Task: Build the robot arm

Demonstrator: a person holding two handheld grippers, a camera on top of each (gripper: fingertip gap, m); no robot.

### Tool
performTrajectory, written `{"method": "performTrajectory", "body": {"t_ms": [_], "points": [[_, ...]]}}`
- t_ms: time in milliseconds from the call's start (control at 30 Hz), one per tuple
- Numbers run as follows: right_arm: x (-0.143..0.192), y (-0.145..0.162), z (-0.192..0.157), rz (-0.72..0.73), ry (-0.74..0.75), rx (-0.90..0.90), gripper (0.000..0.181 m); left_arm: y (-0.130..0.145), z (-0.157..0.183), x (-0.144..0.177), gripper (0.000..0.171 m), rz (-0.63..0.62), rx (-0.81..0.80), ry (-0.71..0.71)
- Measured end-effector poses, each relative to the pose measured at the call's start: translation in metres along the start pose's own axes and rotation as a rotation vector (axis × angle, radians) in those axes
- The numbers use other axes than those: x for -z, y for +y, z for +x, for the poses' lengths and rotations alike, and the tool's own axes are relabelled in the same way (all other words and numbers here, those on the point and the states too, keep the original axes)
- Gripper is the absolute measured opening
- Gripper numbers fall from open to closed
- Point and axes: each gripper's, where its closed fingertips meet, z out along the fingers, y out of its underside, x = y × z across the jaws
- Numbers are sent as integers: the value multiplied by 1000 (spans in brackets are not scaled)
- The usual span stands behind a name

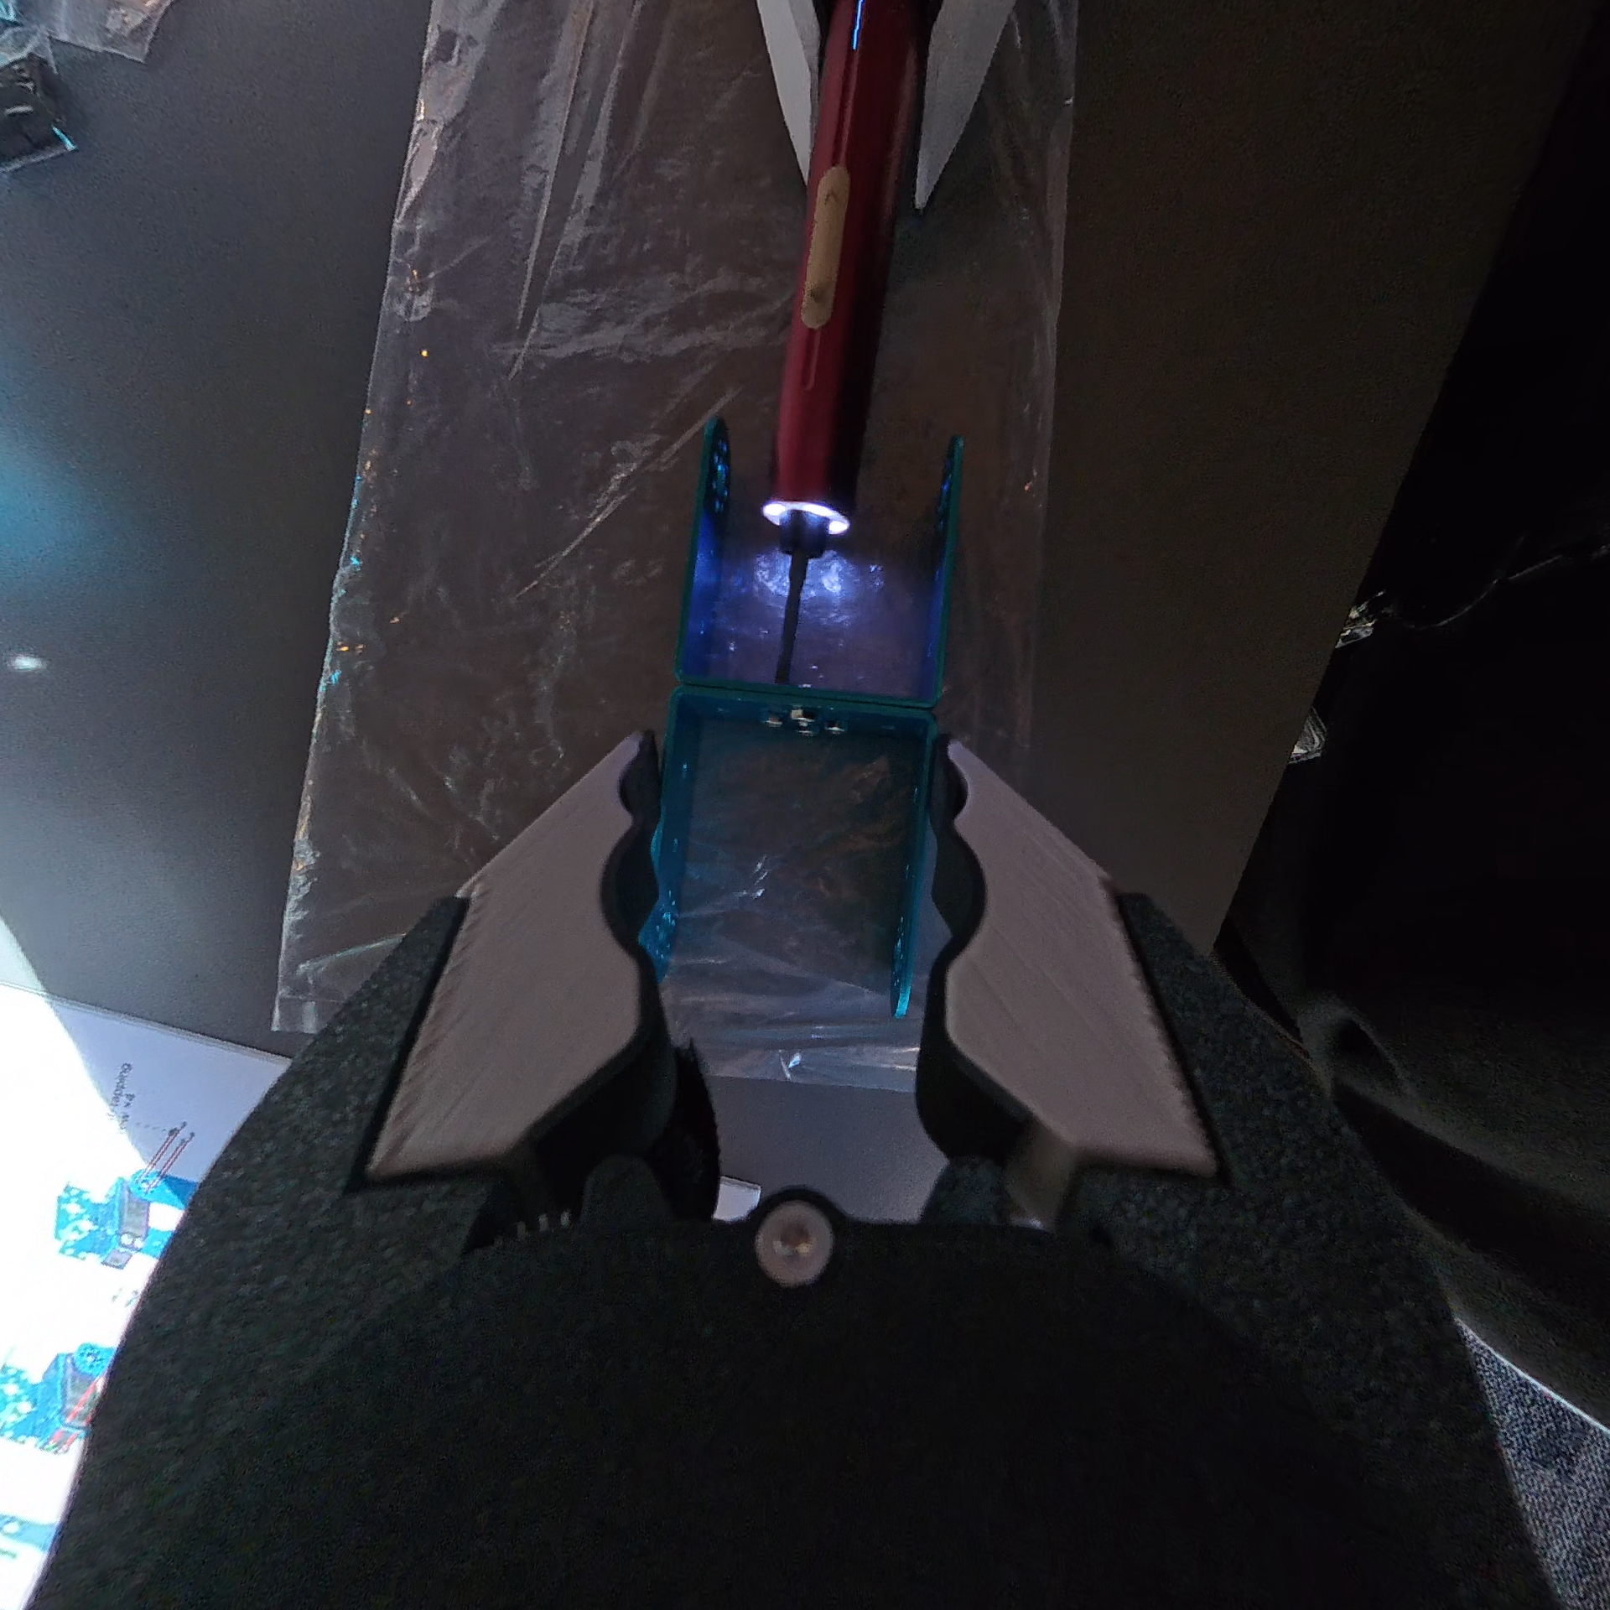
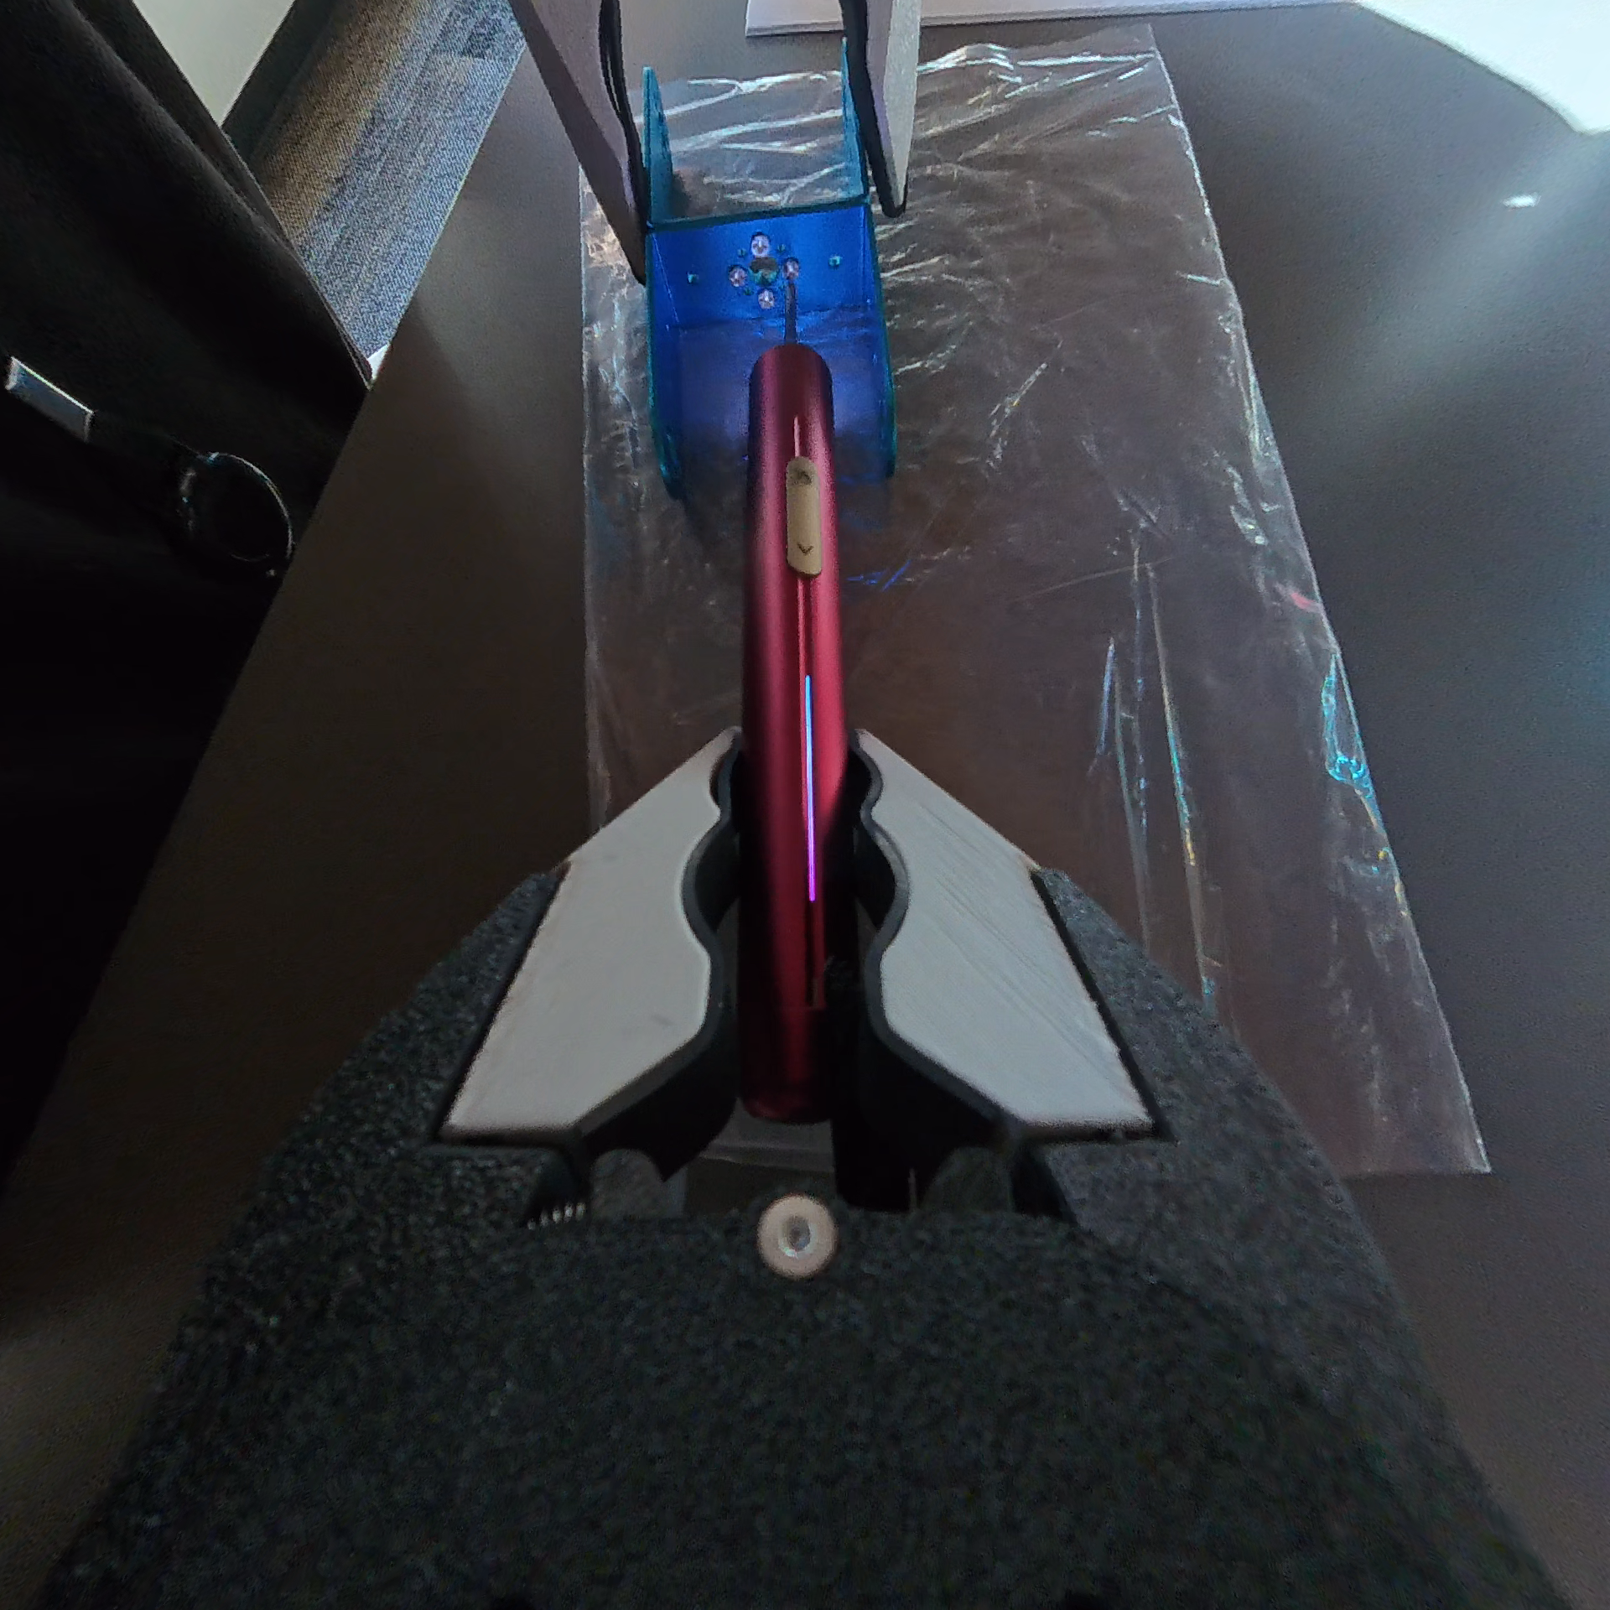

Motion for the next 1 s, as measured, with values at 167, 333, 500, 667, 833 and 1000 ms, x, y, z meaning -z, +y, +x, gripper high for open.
{"method": "performTrajectory", "body": {"t_ms": [167,333,500,667,833,1000], "points": [[1,-2,0,13,-2,-1,20,0,0,0,62,-2,-2,1],[0,-3,0,9,-1,5,20,0,1,0,62,-7,-4,2],[0,-2,1,6,14,32,19,-1,1,-1,61,-3,4,5],[-3,2,2,-16,22,49,19,-3,2,-2,61,9,-12,12],[-2,1,6,-23,12,73,19,-4,2,-3,61,-1,-33,25],[-5,-4,6,-23,8,95,19,-34,-8,6,63,155,84,14]]}}
